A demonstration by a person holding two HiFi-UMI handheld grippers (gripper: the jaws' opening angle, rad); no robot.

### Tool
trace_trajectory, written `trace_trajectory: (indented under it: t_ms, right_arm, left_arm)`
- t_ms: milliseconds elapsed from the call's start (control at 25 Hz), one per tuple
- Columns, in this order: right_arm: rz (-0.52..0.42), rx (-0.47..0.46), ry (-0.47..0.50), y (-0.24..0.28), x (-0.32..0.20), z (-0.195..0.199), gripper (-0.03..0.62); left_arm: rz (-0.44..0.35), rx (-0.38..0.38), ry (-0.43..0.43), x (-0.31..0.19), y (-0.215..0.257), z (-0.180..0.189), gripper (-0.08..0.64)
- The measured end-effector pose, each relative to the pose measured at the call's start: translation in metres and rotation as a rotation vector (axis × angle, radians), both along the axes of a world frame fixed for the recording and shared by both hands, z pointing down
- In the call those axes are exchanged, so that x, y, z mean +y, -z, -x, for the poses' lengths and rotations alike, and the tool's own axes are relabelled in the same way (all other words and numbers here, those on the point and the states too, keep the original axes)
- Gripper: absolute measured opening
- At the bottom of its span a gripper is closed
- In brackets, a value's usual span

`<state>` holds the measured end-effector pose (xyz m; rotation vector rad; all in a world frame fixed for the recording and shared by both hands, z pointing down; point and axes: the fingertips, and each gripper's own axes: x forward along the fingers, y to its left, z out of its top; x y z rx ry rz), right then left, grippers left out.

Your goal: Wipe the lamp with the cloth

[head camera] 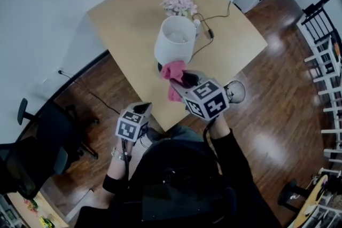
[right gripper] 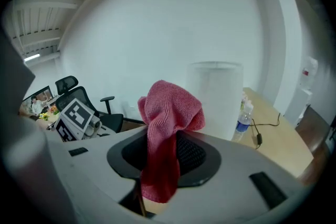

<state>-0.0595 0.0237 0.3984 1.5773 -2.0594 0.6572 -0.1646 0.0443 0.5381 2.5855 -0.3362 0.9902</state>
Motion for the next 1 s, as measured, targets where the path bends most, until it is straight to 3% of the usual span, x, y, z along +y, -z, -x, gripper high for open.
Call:
trace_trajectory:
  t_ms: [200, 320, 600, 1000]
  right_arm:
    - [-0.089, 0.003, -0.050, 0.044, -0.021, -0.017, 0.130]
    - [-0.085, -0.011, -0.061, 0.045, -0.032, -0.022, 0.129]
    - [0.032, -0.089, -0.077, -0.025, -0.033, -0.024, 0.129]
    - [0.161, -0.222, -0.033, -0.106, -0.024, -0.023, 0.129]
  left_arm:
    - [-0.006, 0.006, 0.018, -0.006, 0.010, 0.005, 0.002]
    - [-0.021, -0.023, 0.008, -0.007, 0.011, 0.014, 0.002]
    - [0.010, -0.058, 0.067, -0.021, 0.005, 0.025, 0.002]
    - [0.027, -0.155, 0.064, -0.024, -0.005, -0.001, 0.002]
